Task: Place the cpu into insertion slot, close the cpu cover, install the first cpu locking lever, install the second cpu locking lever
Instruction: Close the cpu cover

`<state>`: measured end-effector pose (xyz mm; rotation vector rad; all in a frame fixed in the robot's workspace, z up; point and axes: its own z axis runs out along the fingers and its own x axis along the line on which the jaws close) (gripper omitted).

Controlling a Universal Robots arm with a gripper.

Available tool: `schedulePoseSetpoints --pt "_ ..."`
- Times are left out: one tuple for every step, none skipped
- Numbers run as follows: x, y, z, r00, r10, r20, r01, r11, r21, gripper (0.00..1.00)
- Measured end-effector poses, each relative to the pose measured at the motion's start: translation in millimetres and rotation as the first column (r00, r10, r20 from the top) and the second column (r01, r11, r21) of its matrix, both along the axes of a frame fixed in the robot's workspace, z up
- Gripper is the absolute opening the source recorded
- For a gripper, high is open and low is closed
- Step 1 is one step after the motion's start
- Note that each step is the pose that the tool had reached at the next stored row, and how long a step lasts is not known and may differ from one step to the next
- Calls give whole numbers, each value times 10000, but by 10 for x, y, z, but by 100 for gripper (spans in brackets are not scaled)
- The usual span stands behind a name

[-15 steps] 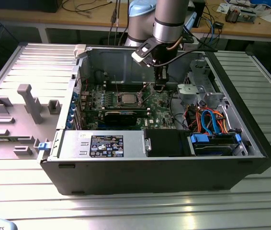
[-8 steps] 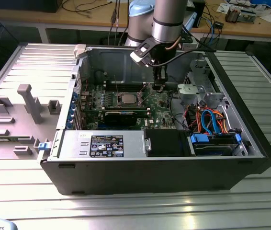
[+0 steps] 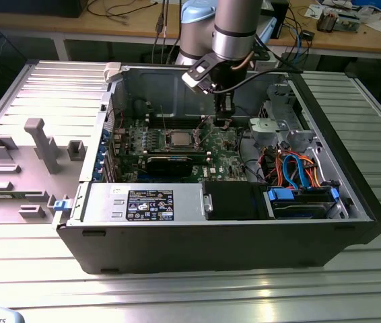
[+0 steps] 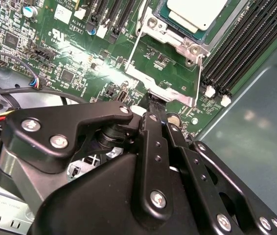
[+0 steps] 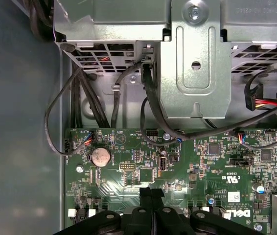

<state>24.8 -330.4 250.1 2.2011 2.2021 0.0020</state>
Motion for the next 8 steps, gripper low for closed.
schedulePoseSetpoints --pt "-6 0 0 10000 0 0 0 10000 0 11" --pt "-7 0 0 10000 0 0 0 10000 -1 11" --pt "-8 0 0 10000 -1 0 1 10000 0 11" --pt "-12 0 0 10000 -1 -1 1 10000 0 11" --pt "-13 0 0 10000 -1 -1 1 10000 0 11" --pt "-16 0 0 10000 0 0 0 10000 0 11" --pt "-22 0 0 10000 -1 -1 1 10000 0 11" --pt "-23 0 0 10000 0 0 0 10000 0 11"
